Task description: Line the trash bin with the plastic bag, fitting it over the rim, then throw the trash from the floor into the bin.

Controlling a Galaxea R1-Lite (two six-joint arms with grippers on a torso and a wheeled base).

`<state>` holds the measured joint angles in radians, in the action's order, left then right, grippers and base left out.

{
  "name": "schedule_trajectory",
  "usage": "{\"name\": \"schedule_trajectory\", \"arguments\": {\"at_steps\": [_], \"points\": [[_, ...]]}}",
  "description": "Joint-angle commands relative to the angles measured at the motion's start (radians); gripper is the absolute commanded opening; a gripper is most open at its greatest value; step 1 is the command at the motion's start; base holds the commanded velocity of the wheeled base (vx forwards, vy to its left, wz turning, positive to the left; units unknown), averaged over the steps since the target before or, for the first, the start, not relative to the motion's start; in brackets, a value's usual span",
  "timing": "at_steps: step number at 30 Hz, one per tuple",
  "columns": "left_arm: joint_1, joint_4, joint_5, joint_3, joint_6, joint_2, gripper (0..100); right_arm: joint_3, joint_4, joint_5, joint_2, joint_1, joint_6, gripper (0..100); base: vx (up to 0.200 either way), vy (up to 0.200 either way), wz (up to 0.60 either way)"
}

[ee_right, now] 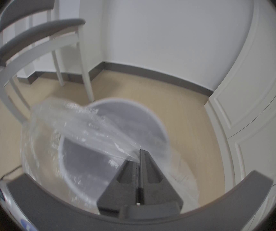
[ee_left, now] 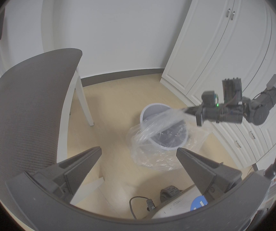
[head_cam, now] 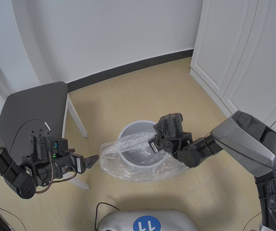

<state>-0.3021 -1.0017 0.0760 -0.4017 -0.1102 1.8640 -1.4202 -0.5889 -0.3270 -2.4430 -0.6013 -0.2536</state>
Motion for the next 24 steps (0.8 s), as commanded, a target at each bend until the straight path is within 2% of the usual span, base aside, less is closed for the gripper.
{"name": "schedule_trajectory", "arguments": {"at_steps": [1, 7, 8, 9, 18, 20, 24], "points": [[0.018, -0.032, -0.002, 0.012, 0.000, 0.010, 100, -0.212, 0.004, -0.040, -0.036, 0.040, -0.001, 0, 0.000, 0.000, 0.00], [0.023, -0.034, -0.002, 0.004, 0.000, 0.041, 100, -0.477, 0.006, -0.093, -0.145, 0.051, 0.002, 0, 0.000, 0.000, 0.00], [0.023, -0.034, -0.002, 0.004, 0.000, 0.041, 100, -0.477, 0.006, -0.093, -0.145, 0.051, 0.002, 0, 0.000, 0.000, 0.00], [0.023, -0.034, -0.004, 0.001, 0.000, 0.050, 100, -0.565, 0.006, -0.106, -0.194, 0.051, 0.002, 0, 0.000, 0.000, 0.00], [0.021, -0.115, -0.007, 0.023, 0.000, 0.099, 100, -0.580, -0.069, -0.095, -0.295, 0.017, 0.077, 0, 0.000, 0.000, 0.00], [0.017, -0.166, -0.008, 0.040, 0.000, 0.122, 100, -0.580, -0.164, -0.090, -0.314, 0.006, 0.086, 0, 0.000, 0.000, 0.00], [0.014, -0.245, -0.008, 0.084, 0.000, 0.142, 100, -0.580, -0.345, -0.127, -0.312, -0.048, 0.089, 0, 0.000, 0.000, 0.00]]}}
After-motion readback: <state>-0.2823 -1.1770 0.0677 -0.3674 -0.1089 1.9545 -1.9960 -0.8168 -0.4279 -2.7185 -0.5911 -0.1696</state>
